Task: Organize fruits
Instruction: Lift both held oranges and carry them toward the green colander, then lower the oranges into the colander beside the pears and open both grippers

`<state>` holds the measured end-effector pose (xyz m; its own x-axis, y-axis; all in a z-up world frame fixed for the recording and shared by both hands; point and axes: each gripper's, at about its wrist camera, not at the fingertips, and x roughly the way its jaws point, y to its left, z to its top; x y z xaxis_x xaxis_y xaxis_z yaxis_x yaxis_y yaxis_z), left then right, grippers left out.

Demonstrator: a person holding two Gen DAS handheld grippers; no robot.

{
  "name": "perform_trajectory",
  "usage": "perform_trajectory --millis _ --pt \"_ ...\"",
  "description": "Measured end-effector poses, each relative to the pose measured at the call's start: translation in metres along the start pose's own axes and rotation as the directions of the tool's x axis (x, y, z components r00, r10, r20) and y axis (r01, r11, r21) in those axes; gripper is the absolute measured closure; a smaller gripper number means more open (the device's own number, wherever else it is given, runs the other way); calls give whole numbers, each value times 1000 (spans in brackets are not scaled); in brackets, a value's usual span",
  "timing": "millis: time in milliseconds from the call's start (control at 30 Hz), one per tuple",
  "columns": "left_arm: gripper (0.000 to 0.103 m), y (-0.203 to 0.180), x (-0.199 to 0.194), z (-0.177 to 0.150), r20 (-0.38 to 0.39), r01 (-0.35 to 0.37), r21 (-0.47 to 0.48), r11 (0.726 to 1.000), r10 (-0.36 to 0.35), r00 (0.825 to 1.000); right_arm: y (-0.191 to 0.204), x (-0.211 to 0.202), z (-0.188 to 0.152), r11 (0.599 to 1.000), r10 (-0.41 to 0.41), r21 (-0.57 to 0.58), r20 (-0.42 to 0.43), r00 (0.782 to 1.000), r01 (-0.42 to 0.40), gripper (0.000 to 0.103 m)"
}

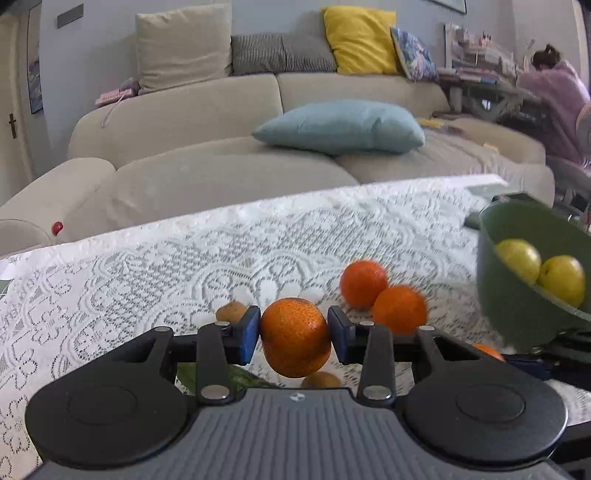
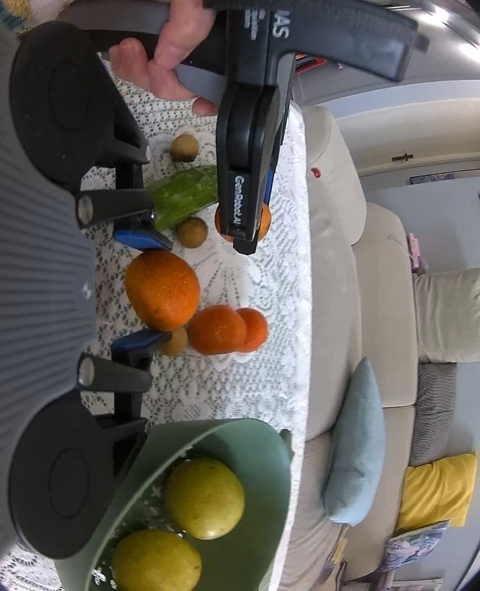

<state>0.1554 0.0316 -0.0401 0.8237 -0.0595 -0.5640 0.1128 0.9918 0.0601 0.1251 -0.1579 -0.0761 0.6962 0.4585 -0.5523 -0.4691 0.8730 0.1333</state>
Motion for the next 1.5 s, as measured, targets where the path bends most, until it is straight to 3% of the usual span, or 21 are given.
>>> perform_trajectory --millis 367,633,900,1267,1500 --pt "58 2 -36 7 34 72 -128 989 -68 997 3 -44 17 998 5 -57 109 994 1 61" --pt "58 -13 -52 12 34 116 -159 981 -112 993 -14 -71 32 998 -5 -67 146 989 15 61" --pt "58 -48 -58 24 36 202 -139 969 -199 979 -51 -86 48 993 -22 -112 107 994 34 61" --pt "58 -106 -46 33 -10 294 -35 955 -294 956 -107 -90 47 987 -112 -114 11 994 113 61" --pt "58 -129 -31 38 -53 328 6 945 -327 943 -126 -82 40 993 -91 -76 -70 993 86 61"
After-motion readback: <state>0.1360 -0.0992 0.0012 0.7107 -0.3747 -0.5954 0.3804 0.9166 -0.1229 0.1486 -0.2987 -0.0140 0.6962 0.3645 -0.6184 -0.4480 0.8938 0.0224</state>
